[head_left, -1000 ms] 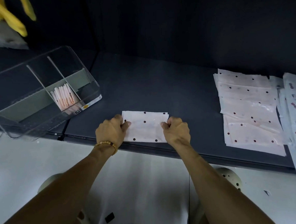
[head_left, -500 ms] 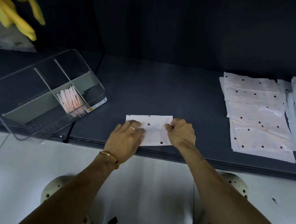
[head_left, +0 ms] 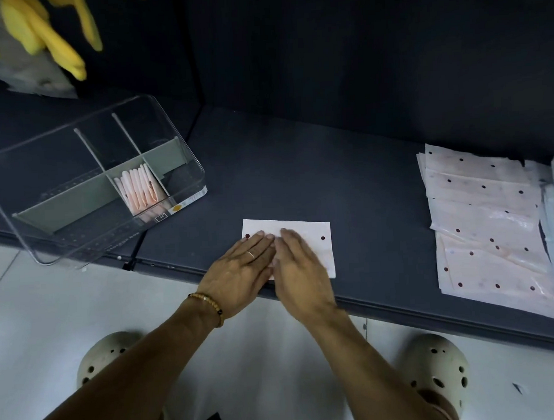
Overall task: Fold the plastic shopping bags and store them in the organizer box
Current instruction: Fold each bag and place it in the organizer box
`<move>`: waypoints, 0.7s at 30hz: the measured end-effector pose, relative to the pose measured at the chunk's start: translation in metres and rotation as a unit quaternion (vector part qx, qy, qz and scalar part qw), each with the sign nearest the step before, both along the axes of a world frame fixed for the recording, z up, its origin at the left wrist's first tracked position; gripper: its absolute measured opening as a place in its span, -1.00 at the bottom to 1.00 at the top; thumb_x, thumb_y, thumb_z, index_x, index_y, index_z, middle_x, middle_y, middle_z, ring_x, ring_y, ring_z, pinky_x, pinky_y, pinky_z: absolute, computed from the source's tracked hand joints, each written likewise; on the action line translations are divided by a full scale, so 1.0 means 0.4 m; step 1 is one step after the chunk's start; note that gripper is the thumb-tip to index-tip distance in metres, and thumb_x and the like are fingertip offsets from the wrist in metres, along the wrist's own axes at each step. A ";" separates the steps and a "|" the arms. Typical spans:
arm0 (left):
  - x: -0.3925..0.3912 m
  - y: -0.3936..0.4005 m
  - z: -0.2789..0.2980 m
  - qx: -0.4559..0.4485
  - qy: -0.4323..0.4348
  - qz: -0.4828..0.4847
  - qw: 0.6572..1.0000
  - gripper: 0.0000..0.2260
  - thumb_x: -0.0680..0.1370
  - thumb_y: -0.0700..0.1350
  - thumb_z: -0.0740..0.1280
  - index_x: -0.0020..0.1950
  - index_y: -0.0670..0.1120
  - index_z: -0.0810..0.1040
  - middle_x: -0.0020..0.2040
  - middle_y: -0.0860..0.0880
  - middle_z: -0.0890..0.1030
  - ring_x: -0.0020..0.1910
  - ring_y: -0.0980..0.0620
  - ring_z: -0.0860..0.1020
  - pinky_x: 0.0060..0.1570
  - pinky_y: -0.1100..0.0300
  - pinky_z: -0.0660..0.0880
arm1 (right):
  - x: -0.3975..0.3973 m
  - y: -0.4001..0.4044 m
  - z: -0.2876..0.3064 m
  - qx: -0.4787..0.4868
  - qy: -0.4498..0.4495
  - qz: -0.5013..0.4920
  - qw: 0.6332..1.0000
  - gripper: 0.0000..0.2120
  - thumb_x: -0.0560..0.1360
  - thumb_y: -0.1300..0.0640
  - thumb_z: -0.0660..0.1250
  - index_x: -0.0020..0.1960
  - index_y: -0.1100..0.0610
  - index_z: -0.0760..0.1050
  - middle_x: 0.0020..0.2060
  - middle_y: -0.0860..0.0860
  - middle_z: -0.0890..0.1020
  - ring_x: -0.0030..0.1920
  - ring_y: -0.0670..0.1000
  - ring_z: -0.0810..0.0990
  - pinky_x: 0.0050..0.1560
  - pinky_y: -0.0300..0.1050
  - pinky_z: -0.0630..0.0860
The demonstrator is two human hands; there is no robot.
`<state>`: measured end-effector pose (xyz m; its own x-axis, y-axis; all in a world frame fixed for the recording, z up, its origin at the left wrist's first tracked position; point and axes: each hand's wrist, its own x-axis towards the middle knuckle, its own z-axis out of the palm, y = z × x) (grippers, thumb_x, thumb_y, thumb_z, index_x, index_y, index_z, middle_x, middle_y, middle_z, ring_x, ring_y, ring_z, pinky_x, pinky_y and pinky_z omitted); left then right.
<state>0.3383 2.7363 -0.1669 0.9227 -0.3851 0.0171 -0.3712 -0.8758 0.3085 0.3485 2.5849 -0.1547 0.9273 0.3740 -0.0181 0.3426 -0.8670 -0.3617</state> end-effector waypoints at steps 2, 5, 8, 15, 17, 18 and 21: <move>-0.001 0.001 -0.002 -0.002 0.004 0.000 1.000 -0.57 0.64 -0.05 0.16 0.49 -0.14 0.26 0.49 -0.08 0.29 0.50 -0.03 0.20 0.48 0.02 0.04 | -0.011 -0.008 -0.029 -0.025 0.024 0.026 0.999 -0.47 0.63 0.16 0.10 0.56 0.20 0.05 0.56 0.11 0.06 0.56 0.06 -0.03 0.54 -0.08 -0.12; -0.002 0.006 -0.004 0.001 0.010 -0.005 1.000 -0.57 0.64 -0.05 0.17 0.49 -0.13 0.25 0.50 -0.06 0.25 0.51 -0.02 0.17 0.49 0.03 0.04 | -0.011 -0.074 -0.038 -0.081 -0.002 0.081 0.993 -0.48 0.66 0.02 -0.01 0.57 0.14 -0.01 0.56 0.04 -0.03 0.56 0.01 -0.12 0.54 0.01 -0.16; 0.003 0.007 -0.006 0.002 0.029 0.003 1.000 -0.55 0.66 0.00 0.09 0.53 -0.08 0.17 0.55 0.00 0.14 0.53 0.05 0.05 0.50 0.15 -0.09 | 0.008 -0.167 -0.026 -0.115 0.016 0.110 0.987 -0.50 0.67 -0.02 -0.06 0.57 0.03 -0.05 0.55 -0.05 -0.12 0.53 -0.07 -0.22 0.53 -0.02 -0.19; 0.006 -0.005 0.010 0.002 0.048 0.011 0.999 -0.68 0.66 -0.01 0.08 0.41 0.08 0.37 0.56 0.01 0.11 0.54 0.02 -0.07 0.47 0.14 -0.05 | -0.004 -0.240 0.025 -0.121 -0.036 0.067 0.990 -0.62 0.57 0.06 0.27 0.36 0.09 0.45 0.41 0.09 0.40 0.43 0.12 0.34 0.36 0.06 0.33; 0.007 -0.013 0.023 0.000 0.033 0.022 0.999 -0.71 0.63 -0.03 0.18 0.34 0.06 0.47 0.52 -0.04 0.22 0.53 -0.04 0.01 0.46 0.11 0.03 | -0.012 -0.207 0.027 -0.096 -0.077 0.079 0.989 -0.71 0.46 0.04 0.40 0.15 0.09 0.57 0.23 0.07 0.54 0.24 0.11 0.50 0.14 0.02 0.50; 0.008 -0.016 0.027 0.005 0.026 0.024 0.999 -0.72 0.62 -0.03 0.21 0.32 0.05 0.49 0.48 -0.04 0.27 0.51 -0.06 0.07 0.45 0.11 0.09 | -0.015 -0.191 0.026 -0.089 -0.083 0.085 0.989 -0.76 0.43 0.05 0.44 0.07 0.09 0.60 0.17 0.06 0.57 0.16 0.09 0.54 0.07 0.00 0.54; 0.008 -0.013 0.033 0.017 0.022 0.011 1.000 -0.69 0.62 0.03 0.17 0.35 0.06 0.45 0.37 -0.01 0.38 0.38 -0.03 0.25 0.34 0.11 0.24 | -0.010 -0.170 0.024 -0.089 -0.100 0.087 0.987 -0.90 0.35 0.21 0.52 -0.15 0.14 0.63 0.01 0.07 0.64 -0.01 0.09 0.61 -0.16 -0.08 0.62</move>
<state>0.3414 2.7310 -0.1539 0.9307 -0.3640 -0.0364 -0.3380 -0.8939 0.2945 0.3446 2.5167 -0.1450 0.8406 0.5359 0.0784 0.5416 -0.8322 -0.1191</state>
